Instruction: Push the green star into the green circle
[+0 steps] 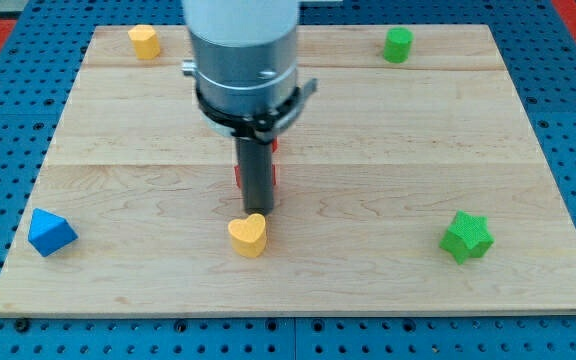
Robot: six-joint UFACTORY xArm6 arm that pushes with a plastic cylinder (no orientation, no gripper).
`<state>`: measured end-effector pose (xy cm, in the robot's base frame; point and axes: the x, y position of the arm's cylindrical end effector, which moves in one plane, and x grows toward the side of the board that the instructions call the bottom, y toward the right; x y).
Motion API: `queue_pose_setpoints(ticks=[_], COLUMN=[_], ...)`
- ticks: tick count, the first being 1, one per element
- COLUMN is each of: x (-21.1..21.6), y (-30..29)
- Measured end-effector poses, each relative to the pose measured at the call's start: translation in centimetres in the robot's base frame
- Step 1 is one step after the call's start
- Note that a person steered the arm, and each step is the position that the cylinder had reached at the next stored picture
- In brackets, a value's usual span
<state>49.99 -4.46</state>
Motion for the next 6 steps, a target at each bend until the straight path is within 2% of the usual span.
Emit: queue_pose_setpoints(ticks=[2,3,4,5,6], x=[-4.6,-0.7,5.9,7.8,4.2], y=[0.1,4.5,9.5,19.9,19.6])
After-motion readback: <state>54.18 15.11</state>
